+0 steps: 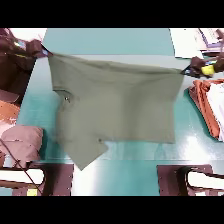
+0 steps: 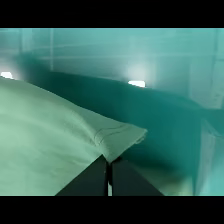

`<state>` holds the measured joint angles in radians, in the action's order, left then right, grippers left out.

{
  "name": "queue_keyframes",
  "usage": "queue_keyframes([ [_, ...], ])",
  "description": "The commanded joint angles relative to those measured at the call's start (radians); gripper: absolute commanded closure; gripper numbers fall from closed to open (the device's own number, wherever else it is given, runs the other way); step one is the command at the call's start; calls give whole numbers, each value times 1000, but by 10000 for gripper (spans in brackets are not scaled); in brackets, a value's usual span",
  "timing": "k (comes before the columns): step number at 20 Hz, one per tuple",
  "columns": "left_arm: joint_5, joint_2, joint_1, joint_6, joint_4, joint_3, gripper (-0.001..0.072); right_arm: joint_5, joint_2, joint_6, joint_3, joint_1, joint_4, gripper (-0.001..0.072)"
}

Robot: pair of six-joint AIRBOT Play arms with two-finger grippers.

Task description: Fold the shirts.

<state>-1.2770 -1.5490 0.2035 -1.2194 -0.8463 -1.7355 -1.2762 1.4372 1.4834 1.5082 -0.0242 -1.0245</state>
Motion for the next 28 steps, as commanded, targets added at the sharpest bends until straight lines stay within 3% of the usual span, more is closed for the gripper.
queue_keyframes([
  [1, 40, -136, 0, 24, 1, 34, 676, 220, 129, 1, -34, 52, 6, 700],
  [4, 93, -154, 0, 23, 0, 34, 674, 259, 183, 1, -11, 65, 11, 698],
  [5, 92, -154, 0, 23, -6, 34, 597, 253, 198, 2, 4, 65, 13, 685],
  [6, 89, -154, 0, 20, -10, 34, 305, 235, 209, 10, 25, 65, 12, 502],
  [7, 82, -154, 0, 2, -19, 34, 148, 213, 216, 26, 49, 63, 12, 308],
  [8, 70, -154, 3, -18, -28, 34, 167, 180, 215, 27, 78, 57, 10, 278],
  [11, -53, -146, 43, -67, -90, 32, 167, 42, 182, 5, 145, 15, 3, 278],
  [13, -140, -114, 71, -67, -155, 50, 167, -35, 113, -37, 102, -21, 2, 278],
  [15, -144, -39, 92, -65, -190, 139, 167, -80, 10, -78, -14, -52, 3, 278],
  [21, -118, 327, 95, -56, -232, 713, 167, -86, -306, -127, -401, -115, 4, 278],
  [28, 7, 666, 95, -117, -232, 1252, 166, -63, -480, -170, -546, -170, 4, 279],
])
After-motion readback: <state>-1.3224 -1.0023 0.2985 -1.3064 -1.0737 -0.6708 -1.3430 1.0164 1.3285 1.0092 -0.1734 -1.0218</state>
